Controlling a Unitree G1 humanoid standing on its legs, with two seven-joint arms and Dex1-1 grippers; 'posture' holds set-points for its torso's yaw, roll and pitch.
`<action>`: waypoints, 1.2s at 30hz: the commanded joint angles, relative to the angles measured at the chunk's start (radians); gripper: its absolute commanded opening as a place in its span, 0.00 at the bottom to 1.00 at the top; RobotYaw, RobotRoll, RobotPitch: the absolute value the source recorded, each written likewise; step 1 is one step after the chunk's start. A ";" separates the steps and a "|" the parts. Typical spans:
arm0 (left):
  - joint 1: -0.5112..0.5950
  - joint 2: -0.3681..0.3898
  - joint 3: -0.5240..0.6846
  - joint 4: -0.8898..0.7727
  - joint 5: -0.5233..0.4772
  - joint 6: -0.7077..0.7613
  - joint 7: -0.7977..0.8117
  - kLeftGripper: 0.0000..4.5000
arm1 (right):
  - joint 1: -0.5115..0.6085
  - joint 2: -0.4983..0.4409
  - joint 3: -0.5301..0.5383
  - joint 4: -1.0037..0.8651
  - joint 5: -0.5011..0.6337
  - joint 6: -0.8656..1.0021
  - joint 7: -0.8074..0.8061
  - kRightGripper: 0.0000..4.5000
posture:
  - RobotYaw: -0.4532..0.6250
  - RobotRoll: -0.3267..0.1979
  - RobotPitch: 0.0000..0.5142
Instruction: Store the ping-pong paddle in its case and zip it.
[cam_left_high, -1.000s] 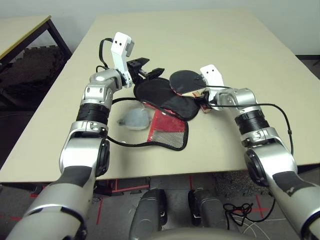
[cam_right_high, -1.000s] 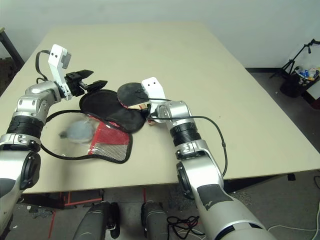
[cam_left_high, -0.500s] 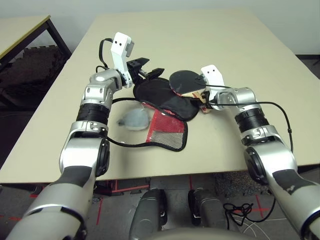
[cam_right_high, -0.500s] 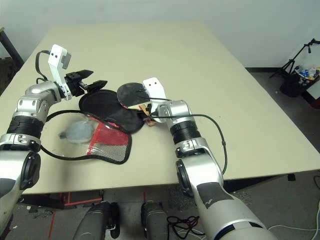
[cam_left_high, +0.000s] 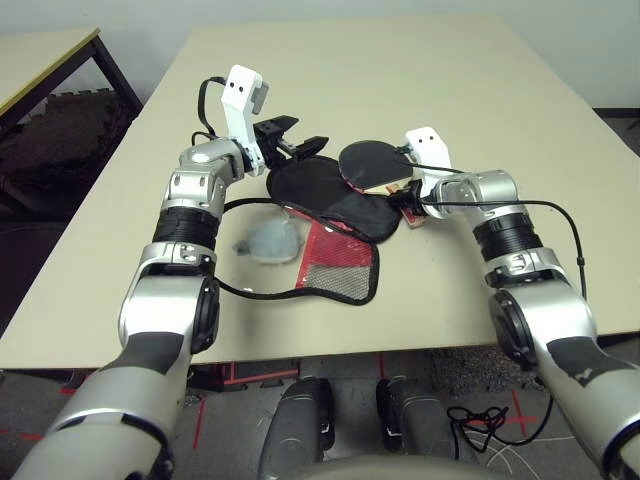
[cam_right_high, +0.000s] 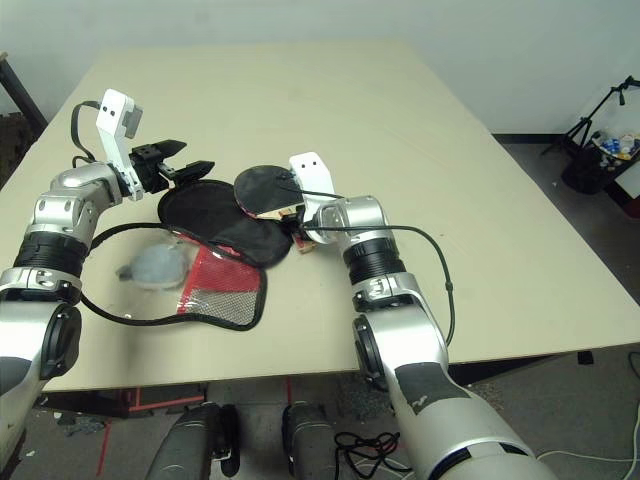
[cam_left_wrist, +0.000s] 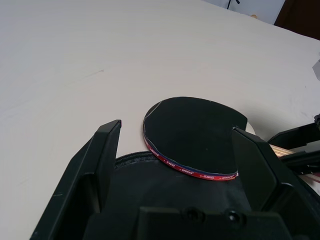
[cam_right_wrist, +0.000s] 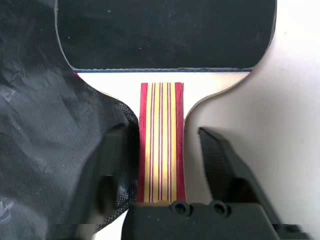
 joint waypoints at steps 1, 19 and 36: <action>0.009 -0.002 -0.007 0.003 0.003 -0.003 0.000 1.00 | -0.012 -0.002 -0.016 -0.020 0.015 0.025 -0.003 0.97 | 0.45 0.62 0.22; 0.015 -0.014 -0.010 -0.009 0.003 0.001 0.003 1.00 | -0.016 -0.011 -0.046 -0.027 0.024 0.035 -0.022 0.25 | 0.45 0.62 0.23; 0.016 -0.002 -0.007 -0.022 0.002 0.008 0.001 1.00 | -0.058 -0.010 0.013 -0.089 0.021 -0.050 0.038 0.25 | 0.45 0.62 0.22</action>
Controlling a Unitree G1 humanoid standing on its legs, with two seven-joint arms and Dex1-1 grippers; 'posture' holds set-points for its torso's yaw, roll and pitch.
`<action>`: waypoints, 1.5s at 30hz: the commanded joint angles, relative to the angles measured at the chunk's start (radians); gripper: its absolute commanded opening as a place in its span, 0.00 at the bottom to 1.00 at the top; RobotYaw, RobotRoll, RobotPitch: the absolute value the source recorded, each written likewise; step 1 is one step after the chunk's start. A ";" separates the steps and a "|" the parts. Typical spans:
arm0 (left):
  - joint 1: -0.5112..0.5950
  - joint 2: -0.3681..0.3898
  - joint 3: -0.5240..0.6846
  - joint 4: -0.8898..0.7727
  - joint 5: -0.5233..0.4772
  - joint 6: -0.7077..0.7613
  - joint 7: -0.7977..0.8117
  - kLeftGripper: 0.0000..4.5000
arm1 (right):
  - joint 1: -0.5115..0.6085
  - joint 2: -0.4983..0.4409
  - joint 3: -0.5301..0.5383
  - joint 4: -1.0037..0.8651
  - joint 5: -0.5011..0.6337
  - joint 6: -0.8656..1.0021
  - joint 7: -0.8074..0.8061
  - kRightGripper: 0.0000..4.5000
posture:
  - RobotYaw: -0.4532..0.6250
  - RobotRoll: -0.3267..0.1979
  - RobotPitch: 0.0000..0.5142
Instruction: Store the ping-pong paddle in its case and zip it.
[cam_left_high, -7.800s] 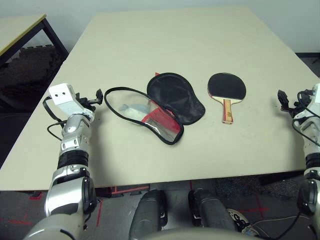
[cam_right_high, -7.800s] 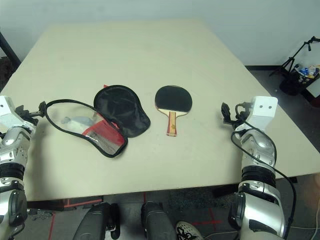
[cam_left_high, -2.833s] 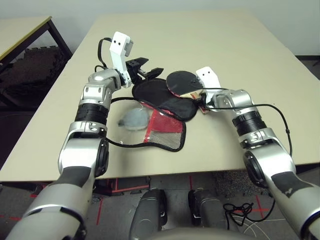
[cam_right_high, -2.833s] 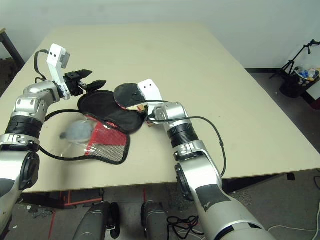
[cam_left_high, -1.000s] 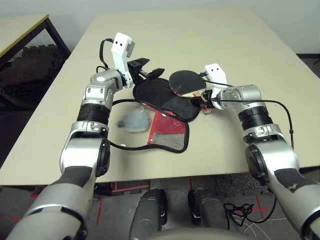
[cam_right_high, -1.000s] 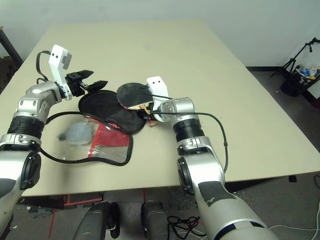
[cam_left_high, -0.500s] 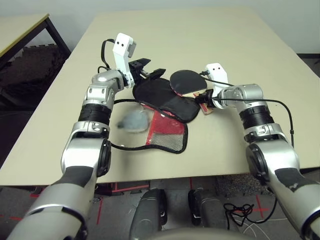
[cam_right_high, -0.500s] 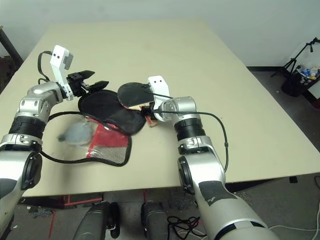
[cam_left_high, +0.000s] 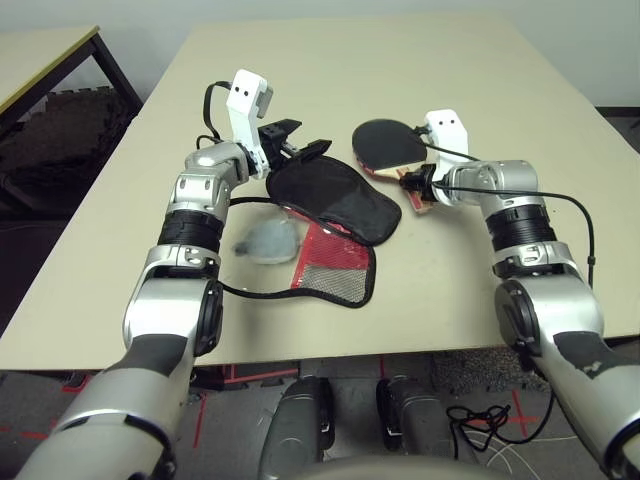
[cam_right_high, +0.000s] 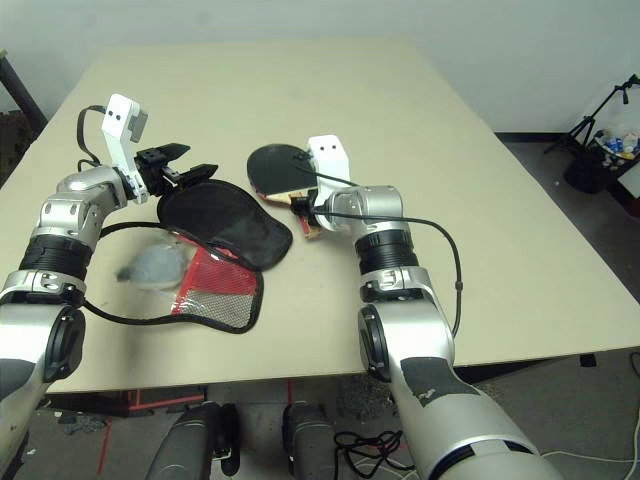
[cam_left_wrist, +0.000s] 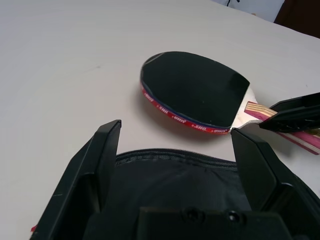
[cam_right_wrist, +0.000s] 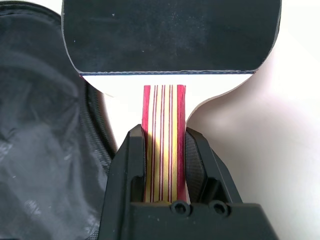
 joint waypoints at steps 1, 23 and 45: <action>-0.001 0.017 -0.006 -0.011 0.001 0.012 -0.010 1.00 | -0.005 0.020 0.084 -0.102 0.012 0.040 0.078 0.25 | 0.45 0.62 0.22; 0.014 0.097 0.006 -0.118 -0.016 0.096 -0.021 1.00 | 0.032 0.076 0.248 -0.088 -0.011 0.061 0.206 0.25 | 0.50 0.62 0.22; -0.068 0.457 -0.133 -0.274 -0.008 0.457 -0.373 1.00 | 0.096 -0.151 0.245 -0.331 0.021 0.083 0.388 0.99 | 0.50 0.62 0.22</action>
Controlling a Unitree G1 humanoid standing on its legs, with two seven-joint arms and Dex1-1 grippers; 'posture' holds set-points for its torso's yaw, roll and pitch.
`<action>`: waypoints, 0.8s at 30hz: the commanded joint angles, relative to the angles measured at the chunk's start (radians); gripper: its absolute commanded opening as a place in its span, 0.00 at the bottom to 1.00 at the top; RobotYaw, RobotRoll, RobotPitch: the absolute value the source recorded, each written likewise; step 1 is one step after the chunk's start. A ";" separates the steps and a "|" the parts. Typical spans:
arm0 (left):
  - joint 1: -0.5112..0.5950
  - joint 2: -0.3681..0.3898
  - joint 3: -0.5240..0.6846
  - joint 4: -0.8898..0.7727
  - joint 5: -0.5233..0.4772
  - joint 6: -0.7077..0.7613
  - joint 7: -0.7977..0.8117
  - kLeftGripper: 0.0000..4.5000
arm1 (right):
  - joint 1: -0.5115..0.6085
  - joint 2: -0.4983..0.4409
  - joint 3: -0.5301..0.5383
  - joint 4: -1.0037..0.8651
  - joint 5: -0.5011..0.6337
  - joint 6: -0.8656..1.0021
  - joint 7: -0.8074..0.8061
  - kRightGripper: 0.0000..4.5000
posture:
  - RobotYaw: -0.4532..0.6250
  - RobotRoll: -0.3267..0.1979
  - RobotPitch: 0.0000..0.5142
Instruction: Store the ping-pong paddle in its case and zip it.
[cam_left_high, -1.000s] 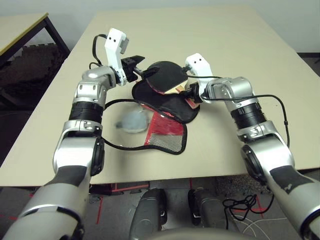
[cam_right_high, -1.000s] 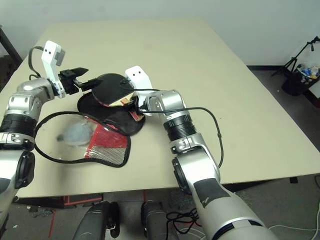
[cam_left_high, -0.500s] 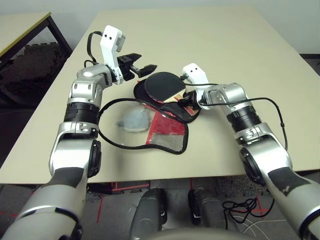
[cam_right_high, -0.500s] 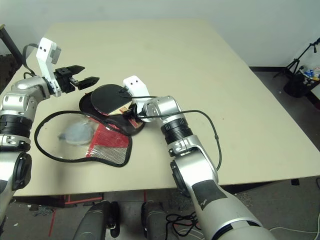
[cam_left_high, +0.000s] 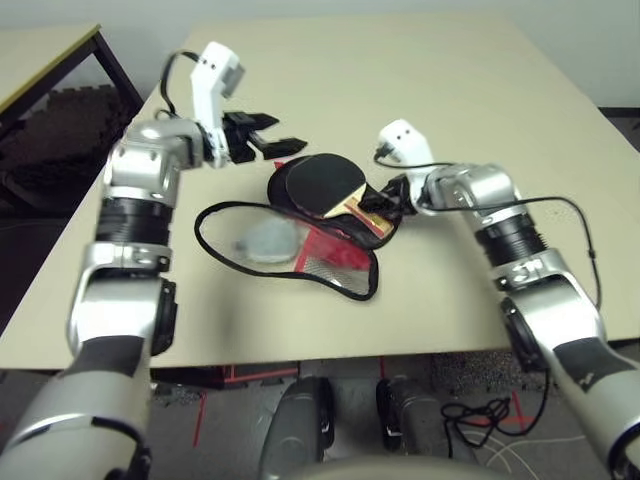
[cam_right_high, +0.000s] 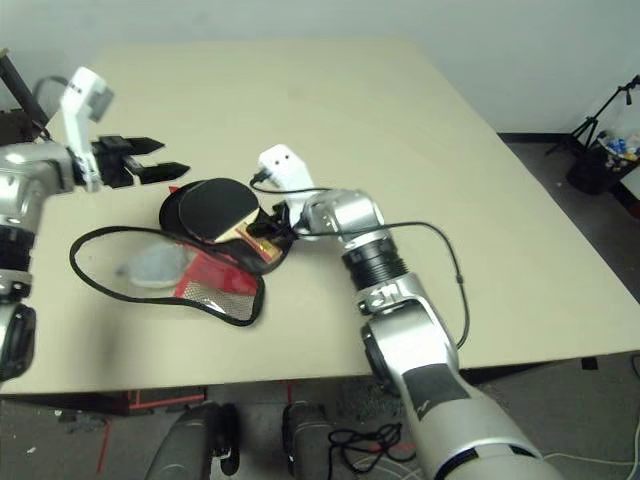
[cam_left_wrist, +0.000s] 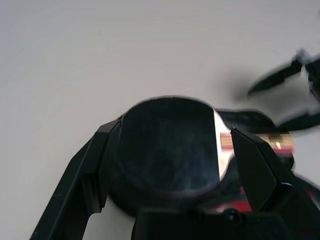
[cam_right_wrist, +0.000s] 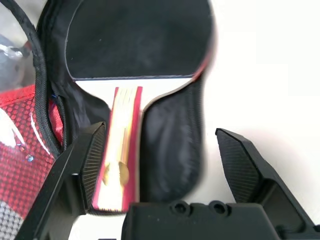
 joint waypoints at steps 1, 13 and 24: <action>-0.019 0.115 -0.042 0.049 0.040 -0.010 -0.097 1.00 | 0.019 -0.037 -0.026 -0.037 0.015 0.002 0.007 0.99 | 0.50 0.62 0.22; 0.341 0.479 -0.154 -0.096 0.063 0.039 -0.455 1.00 | 0.062 -0.064 -0.051 -0.063 0.025 0.012 -0.014 0.99 | 0.54 0.62 0.24; 0.424 0.357 -0.096 -0.478 -0.142 0.332 -0.339 1.00 | 0.041 -0.040 -0.030 -0.064 0.025 0.016 -0.030 0.99 | 0.51 0.62 0.24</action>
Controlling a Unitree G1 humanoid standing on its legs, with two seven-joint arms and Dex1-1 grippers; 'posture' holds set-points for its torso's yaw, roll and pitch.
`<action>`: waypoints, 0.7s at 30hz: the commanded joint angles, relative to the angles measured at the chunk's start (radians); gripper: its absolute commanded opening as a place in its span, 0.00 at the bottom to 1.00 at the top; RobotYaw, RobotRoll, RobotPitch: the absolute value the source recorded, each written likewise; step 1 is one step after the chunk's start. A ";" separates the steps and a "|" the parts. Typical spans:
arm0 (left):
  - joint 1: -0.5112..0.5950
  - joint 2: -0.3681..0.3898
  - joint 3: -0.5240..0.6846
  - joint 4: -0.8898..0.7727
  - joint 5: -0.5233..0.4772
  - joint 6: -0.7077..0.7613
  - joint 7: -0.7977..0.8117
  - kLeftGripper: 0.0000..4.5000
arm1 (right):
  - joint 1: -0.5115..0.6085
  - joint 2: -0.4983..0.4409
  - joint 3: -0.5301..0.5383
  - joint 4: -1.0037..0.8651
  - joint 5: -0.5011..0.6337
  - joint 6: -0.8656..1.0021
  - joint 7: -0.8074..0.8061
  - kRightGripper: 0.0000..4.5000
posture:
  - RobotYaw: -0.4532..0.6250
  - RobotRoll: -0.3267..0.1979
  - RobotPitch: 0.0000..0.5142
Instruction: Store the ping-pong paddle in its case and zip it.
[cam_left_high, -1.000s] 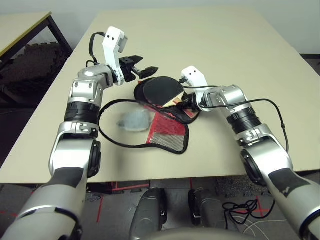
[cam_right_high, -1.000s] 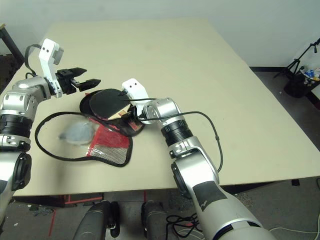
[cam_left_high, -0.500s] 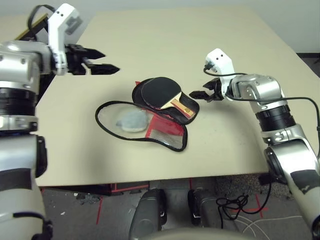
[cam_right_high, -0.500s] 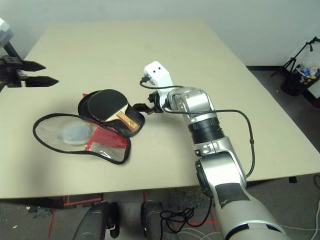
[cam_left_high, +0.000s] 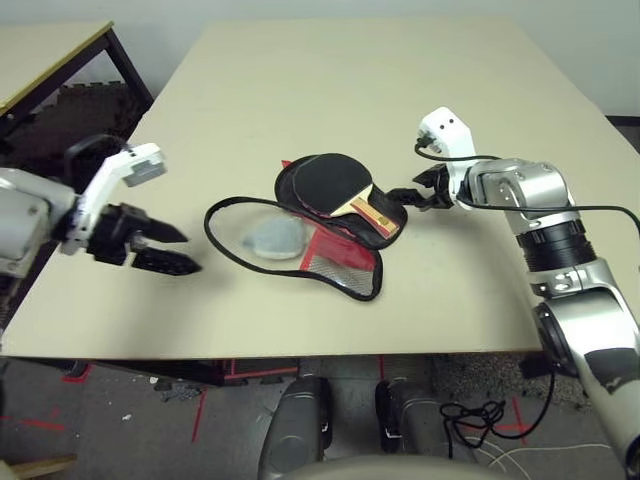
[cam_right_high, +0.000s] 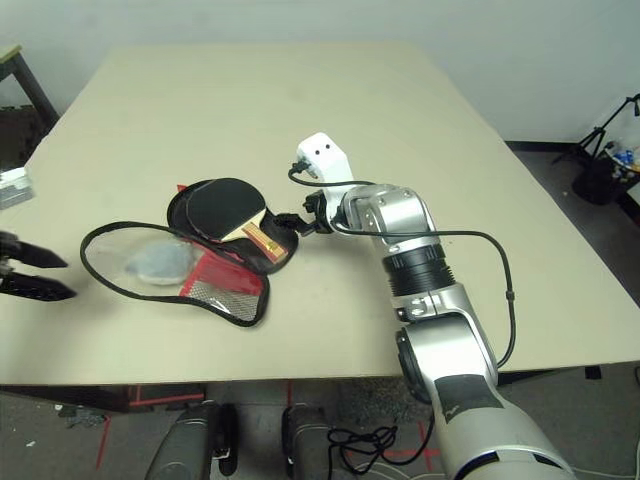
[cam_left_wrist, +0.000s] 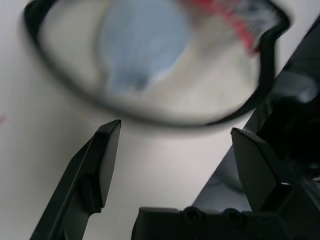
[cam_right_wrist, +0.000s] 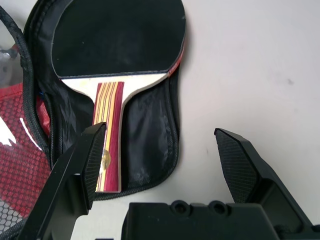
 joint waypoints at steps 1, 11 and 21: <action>-0.023 -0.027 0.003 -0.047 -0.032 0.043 0.049 1.00 | -0.017 0.017 0.024 -0.022 -0.002 0.005 -0.010 0.99 | 0.51 0.62 0.24; -0.055 -0.060 -0.018 -0.045 -0.058 0.040 0.109 1.00 | -0.060 0.102 0.121 0.031 -0.044 -0.013 -0.017 0.99 | 0.51 0.62 0.24; -0.050 -0.055 -0.001 -0.080 -0.100 0.068 0.151 1.00 | -0.084 0.185 0.196 0.158 -0.110 -0.080 -0.036 0.99 | 0.54 0.62 0.25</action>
